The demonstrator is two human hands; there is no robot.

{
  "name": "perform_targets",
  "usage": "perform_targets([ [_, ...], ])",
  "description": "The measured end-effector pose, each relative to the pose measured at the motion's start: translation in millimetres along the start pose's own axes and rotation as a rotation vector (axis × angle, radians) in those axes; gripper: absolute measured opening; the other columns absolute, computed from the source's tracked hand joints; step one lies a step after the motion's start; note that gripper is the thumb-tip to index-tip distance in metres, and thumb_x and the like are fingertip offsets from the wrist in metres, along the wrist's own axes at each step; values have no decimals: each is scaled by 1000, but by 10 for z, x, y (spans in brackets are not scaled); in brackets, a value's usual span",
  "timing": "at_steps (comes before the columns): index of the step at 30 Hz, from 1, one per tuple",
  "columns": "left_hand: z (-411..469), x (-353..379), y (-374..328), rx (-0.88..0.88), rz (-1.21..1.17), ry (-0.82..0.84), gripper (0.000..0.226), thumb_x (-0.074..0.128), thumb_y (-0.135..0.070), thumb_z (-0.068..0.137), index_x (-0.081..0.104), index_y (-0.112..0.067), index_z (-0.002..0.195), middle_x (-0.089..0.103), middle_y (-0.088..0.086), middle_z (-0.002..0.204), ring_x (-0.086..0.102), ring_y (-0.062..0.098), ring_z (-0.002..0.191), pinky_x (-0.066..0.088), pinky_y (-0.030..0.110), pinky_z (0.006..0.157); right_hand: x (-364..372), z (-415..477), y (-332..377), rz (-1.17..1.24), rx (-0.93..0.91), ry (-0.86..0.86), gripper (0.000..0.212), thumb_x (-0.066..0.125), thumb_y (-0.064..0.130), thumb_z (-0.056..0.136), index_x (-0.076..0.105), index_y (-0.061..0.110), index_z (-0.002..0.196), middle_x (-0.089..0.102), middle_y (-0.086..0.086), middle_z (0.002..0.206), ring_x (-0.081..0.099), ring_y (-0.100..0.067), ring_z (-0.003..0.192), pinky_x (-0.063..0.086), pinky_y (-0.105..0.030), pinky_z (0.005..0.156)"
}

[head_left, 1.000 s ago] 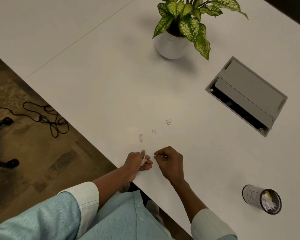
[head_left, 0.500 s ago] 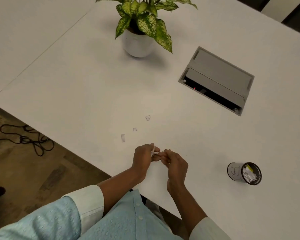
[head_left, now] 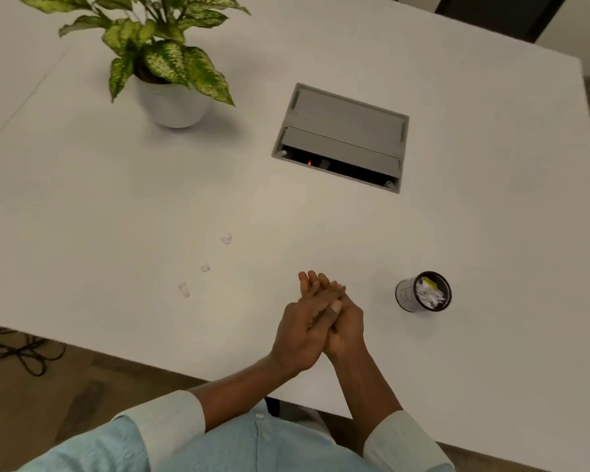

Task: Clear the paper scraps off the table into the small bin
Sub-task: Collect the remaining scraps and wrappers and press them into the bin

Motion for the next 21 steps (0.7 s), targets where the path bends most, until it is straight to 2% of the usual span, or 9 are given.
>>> perform_targets([
  [2, 15, 56, -14, 86, 43, 18, 36, 53, -12, 106, 62, -13, 141, 60, 0, 147, 48, 5, 142, 29, 28, 124, -59, -25, 173, 22, -1, -8, 36, 41, 23, 106, 62, -2, 121, 65, -20, 129, 52, -34, 139, 33, -38, 123],
  [4, 35, 91, 49, 149, 121, 11, 40, 48, -17, 108, 55, -13, 147, 52, -3, 155, 41, 7, 148, 23, 30, 127, -133, -55, 375, 22, -63, -30, 42, 39, 25, 108, 57, -7, 129, 60, -25, 137, 51, -37, 139, 36, -42, 121],
  [7, 68, 92, 328, 70, 264, -6, 47, 40, -40, 109, 51, -20, 150, 39, -11, 162, 29, 4, 153, 23, 36, 129, -249, -134, 738, 1, -195, -40, 46, 41, 24, 108, 56, -16, 126, 61, -35, 132, 59, -50, 125, 45, -55, 109],
  [9, 75, 54, 602, -5, 443, 59, 56, 35, -52, 108, 49, -20, 152, 26, -8, 168, 19, 7, 157, 23, 41, 129, -322, -206, 1021, -42, -301, -56, 46, 41, 24, 108, 58, -17, 122, 63, -36, 127, 60, -51, 123, 49, -56, 106],
  [12, 7, -63, 1022, -33, 888, 272, 78, 30, -60, 105, 17, -8, 163, -10, 5, 172, -11, 18, 159, 8, 39, 131, -406, -368, 1491, -172, -533, -88, 41, 42, 21, 108, 62, -14, 116, 70, -31, 118, 63, -48, 120, 53, -53, 104],
  [15, -93, -198, 1306, -17, 1139, 421, 97, 39, -63, 101, -5, -1, 161, -29, 17, 166, -28, 29, 155, 0, 44, 131, -465, -501, 1954, -238, -691, -112, 43, 42, 23, 108, 61, -13, 121, 71, -27, 117, 67, -43, 117, 53, -50, 105],
  [19, -203, -371, 1512, -146, 1207, 464, 110, 50, -62, 97, -19, -3, 157, -38, 17, 162, -33, 30, 152, -4, 45, 130, -578, -538, 2383, -364, -810, -227, 44, 43, 27, 108, 66, -10, 115, 72, -27, 117, 70, -39, 114, 56, -46, 102],
  [21, -202, -424, 1541, -164, 1175, 448, 114, 53, -64, 95, -23, -5, 155, -38, 14, 162, -32, 29, 152, -4, 47, 130, -607, -514, 2504, -526, -901, -301, 41, 46, 27, 107, 70, -5, 112, 75, -22, 114, 70, -35, 113, 57, -42, 99],
])
Point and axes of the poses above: each hand's wrist, its own z-axis towards the middle knuckle, its own x-axis out of the palm, y = z × x, the point moved 5 cm from there along z, towards the middle knuckle
